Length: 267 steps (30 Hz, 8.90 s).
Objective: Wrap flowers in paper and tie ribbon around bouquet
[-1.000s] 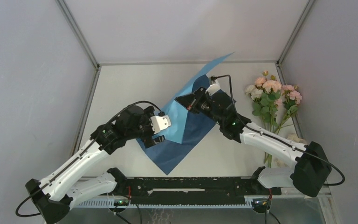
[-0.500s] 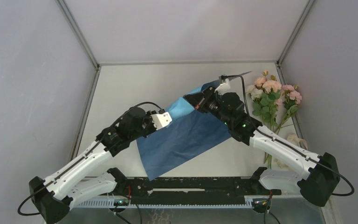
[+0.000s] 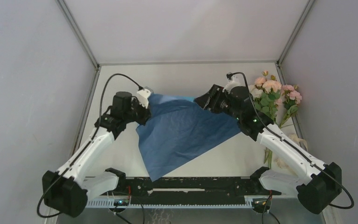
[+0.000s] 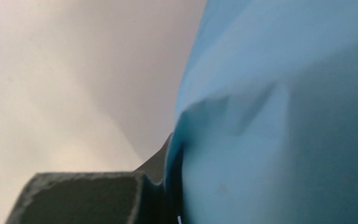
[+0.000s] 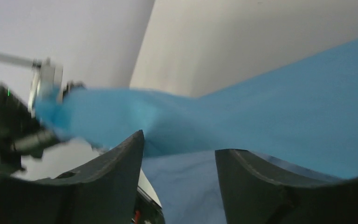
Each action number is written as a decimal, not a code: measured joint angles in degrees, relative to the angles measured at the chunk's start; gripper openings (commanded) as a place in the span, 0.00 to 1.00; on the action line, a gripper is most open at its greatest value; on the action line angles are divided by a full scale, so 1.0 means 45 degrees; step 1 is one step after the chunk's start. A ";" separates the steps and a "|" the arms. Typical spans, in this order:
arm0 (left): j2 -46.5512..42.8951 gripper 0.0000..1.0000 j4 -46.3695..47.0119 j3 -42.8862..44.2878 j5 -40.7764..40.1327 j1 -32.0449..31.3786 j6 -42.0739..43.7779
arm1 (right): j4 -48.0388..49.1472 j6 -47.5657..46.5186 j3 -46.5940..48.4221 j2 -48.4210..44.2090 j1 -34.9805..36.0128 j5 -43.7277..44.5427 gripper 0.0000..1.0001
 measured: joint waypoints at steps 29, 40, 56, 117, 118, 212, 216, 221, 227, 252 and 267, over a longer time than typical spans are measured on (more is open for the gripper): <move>0.8063 0.53 0.2424 0.0010 0.5076 0.6630 -0.8752 | -0.5401 -0.3191 0.0024 0.3857 -0.1379 0.2608 0.70; 0.6819 0.81 0.0413 0.0136 0.2671 0.6630 -0.7087 | -0.5537 -0.3317 -0.0005 0.6416 -0.2011 0.3211 0.71; 0.3400 0.83 -0.1457 0.0136 -0.0389 0.6645 -0.4804 | -0.6674 -0.3944 -0.0010 0.5872 -0.4075 0.3779 0.71; 0.4843 0.81 -0.1899 0.1243 0.0767 0.3342 -0.2040 | -0.8145 -0.7830 0.3434 0.9515 -0.9029 0.5799 0.00; 0.4823 0.81 -0.1899 0.1243 0.0767 0.3342 -0.2040 | -0.8121 -0.7922 0.3429 0.9466 -0.8922 0.5897 0.00; 0.3881 0.83 -0.1957 0.1209 0.0767 0.3415 -0.1579 | -0.4396 -0.5178 0.7902 0.7363 -0.0136 0.0903 0.00; 0.3881 0.83 -0.1957 0.1209 0.0763 0.3415 -0.1525 | -0.4818 -0.4629 1.1657 1.2104 0.0447 0.0903 0.26; 0.3881 0.82 -0.1957 0.1209 0.0767 0.3415 -0.1486 | -0.6275 -0.4124 1.3522 1.5319 0.0588 0.1156 0.55; 0.3963 0.82 -0.1957 0.1209 0.0763 0.3415 -0.1481 | -0.7198 -0.4425 1.2449 1.4741 0.0452 0.1996 0.58; 0.4430 0.81 -0.1957 0.1209 0.0758 0.3415 -0.1486 | -0.5629 -0.5022 -0.0457 0.3381 -1.0705 0.3779 0.56; 0.5246 0.81 -0.2108 0.1209 0.0748 0.3415 -0.1486 | -0.4483 -0.5523 -0.0408 0.6674 -1.3066 0.3084 0.22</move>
